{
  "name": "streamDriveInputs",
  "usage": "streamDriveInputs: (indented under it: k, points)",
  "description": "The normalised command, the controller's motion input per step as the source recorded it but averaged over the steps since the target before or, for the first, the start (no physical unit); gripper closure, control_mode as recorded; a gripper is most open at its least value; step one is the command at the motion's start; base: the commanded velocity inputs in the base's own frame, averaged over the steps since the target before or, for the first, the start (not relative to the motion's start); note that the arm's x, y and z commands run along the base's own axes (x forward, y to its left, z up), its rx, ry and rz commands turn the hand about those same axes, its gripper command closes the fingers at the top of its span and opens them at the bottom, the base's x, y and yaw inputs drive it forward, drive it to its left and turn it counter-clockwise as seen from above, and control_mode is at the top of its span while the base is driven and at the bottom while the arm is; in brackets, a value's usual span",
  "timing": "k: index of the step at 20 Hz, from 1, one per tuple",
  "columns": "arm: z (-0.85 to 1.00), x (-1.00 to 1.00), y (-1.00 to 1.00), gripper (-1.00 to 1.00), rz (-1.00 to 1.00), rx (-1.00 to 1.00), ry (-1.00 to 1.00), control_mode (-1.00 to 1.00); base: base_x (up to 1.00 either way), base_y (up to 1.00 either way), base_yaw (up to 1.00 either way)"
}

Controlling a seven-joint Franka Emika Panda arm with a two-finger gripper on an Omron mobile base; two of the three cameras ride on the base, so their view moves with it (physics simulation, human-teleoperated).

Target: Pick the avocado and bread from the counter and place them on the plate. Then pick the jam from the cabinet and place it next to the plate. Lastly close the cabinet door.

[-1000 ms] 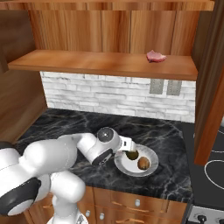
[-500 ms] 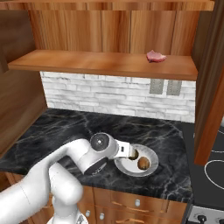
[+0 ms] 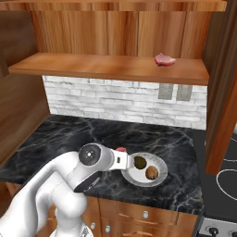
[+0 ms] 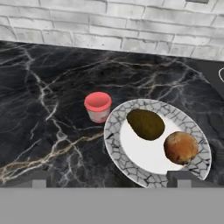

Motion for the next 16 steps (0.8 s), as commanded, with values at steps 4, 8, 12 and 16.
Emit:
streamDriveInputs:
  k: [4, 8, 12, 16]
  points:
    - [0.59, -0.20, 0.24, -1.00, 0.00, 0.00, 0.00, -1.00, 0.00, 0.00, 0.00]
    - [0.54, -0.13, 0.16, -1.00, 0.00, 0.00, 0.00, -1.00, 0.00, 0.00, 0.00]
    - [0.44, -0.34, 0.15, -1.00, 0.00, 0.00, 0.00, -1.00, 0.00, 0.00, 0.00]
    - [0.33, -0.60, 0.20, -1.00, 0.00, 0.00, 0.00, -1.00, 0.00, 0.00, 0.00]
